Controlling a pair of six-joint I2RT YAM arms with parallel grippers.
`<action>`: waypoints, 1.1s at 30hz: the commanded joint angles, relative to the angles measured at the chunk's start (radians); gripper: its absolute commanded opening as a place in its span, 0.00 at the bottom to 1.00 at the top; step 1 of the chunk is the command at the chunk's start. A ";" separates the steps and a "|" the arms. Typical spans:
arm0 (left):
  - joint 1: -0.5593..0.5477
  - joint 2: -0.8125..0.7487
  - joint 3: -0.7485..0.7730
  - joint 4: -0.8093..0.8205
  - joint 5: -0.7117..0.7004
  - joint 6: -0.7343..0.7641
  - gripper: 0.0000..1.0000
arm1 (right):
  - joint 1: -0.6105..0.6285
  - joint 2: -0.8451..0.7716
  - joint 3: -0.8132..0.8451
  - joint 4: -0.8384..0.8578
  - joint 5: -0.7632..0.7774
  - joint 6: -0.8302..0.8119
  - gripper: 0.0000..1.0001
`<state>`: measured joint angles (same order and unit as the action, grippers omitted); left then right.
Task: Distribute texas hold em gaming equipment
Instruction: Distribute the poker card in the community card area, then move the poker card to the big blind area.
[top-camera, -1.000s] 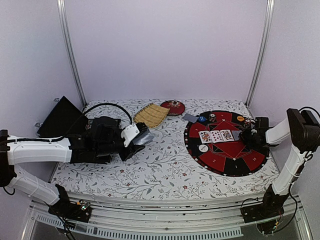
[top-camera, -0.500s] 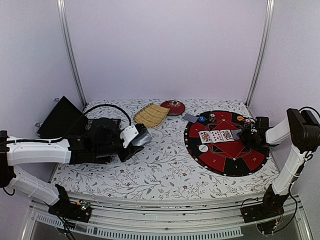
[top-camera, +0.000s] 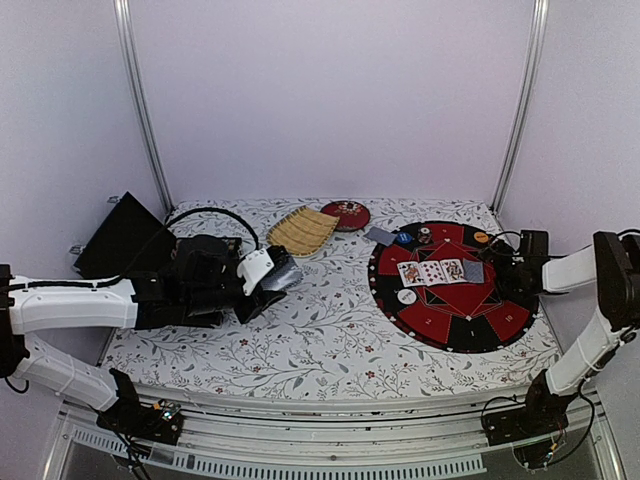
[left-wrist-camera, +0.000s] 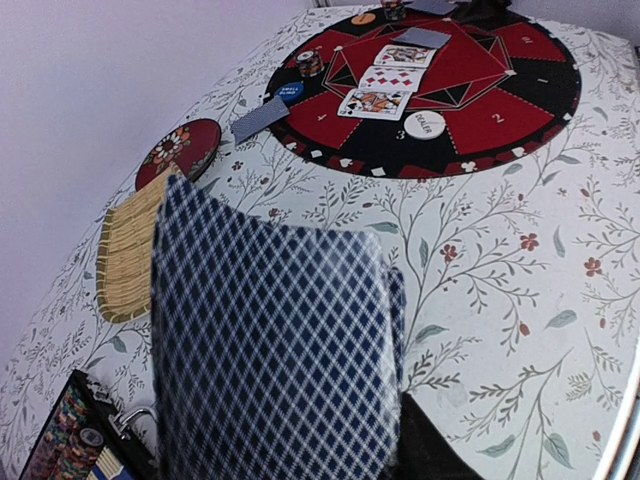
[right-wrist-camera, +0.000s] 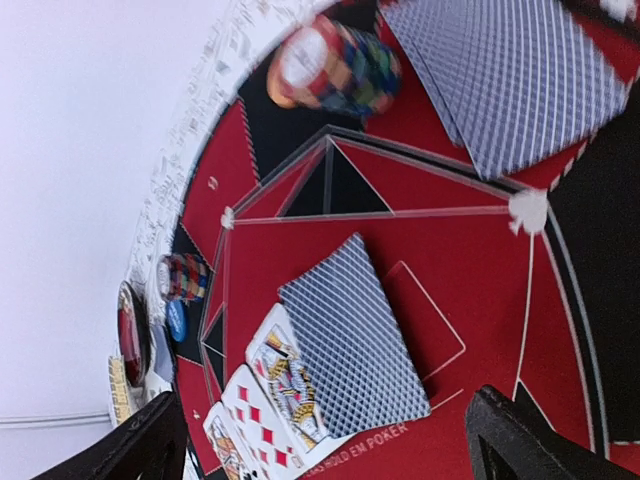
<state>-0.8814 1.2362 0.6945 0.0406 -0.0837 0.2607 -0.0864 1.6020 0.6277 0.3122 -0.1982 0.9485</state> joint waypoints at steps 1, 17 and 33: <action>0.003 -0.015 -0.006 0.032 0.004 0.003 0.44 | -0.002 -0.142 0.016 -0.073 0.123 -0.132 0.99; 0.002 -0.019 0.016 0.012 0.013 -0.002 0.44 | 0.030 -0.280 0.249 -0.228 0.131 -0.758 0.99; 0.003 -0.035 -0.010 0.024 -0.010 0.015 0.44 | -0.161 0.161 0.419 -0.565 0.124 -0.913 0.25</action>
<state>-0.8814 1.2339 0.6937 0.0402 -0.0853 0.2619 -0.2398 1.6711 0.9768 -0.1452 -0.0360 0.0952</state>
